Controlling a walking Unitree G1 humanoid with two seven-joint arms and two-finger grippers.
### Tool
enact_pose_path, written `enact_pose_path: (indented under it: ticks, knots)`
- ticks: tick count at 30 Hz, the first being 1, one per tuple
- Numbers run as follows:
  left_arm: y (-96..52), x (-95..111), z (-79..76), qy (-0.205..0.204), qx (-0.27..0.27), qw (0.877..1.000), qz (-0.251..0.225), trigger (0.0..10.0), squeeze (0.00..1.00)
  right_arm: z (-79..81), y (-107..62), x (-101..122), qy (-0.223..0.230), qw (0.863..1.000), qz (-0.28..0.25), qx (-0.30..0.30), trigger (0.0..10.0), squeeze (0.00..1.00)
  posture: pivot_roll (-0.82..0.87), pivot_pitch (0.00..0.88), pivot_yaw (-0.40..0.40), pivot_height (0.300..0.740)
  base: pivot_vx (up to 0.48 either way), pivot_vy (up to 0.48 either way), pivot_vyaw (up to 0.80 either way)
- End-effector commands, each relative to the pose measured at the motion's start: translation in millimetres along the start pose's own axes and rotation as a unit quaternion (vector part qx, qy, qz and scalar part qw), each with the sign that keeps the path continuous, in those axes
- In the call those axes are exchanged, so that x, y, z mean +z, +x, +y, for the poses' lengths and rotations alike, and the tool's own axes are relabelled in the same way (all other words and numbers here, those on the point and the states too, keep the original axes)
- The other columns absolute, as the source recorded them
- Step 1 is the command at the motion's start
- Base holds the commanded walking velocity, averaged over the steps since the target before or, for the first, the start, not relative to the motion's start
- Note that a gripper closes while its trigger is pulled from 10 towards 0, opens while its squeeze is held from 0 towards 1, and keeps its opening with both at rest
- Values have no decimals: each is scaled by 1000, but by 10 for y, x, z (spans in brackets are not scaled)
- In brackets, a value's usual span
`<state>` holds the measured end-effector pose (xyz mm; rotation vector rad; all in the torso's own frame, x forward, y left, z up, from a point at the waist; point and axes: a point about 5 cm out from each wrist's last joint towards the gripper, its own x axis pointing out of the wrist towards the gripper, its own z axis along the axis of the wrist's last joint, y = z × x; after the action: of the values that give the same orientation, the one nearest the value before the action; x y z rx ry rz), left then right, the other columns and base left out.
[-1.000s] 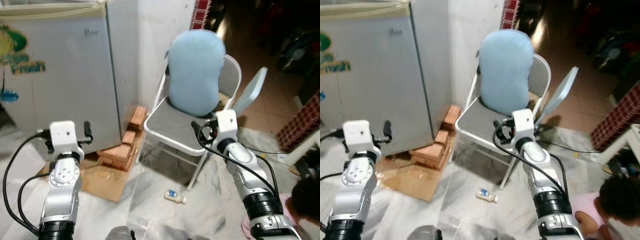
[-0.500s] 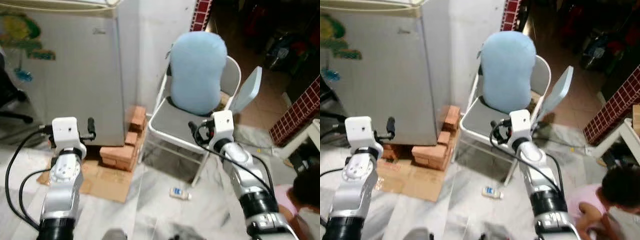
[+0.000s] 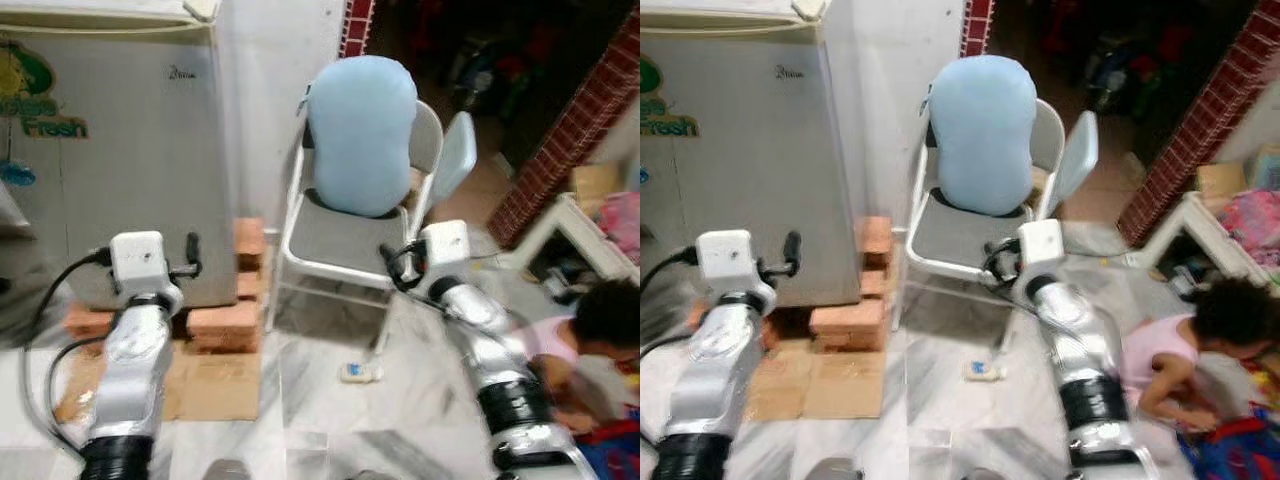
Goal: Restocking fridge
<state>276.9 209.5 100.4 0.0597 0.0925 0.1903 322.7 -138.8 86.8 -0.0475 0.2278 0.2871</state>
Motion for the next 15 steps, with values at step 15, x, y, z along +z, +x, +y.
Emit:
enact_pose_path:
  ticks: [15]
  knots:
    - [0,58,-224,-6,-57,998,-6,10000,0,-156,-4,43,-8,1000,1,-24,10000,0,76,0,-74,740,0,480,-800]
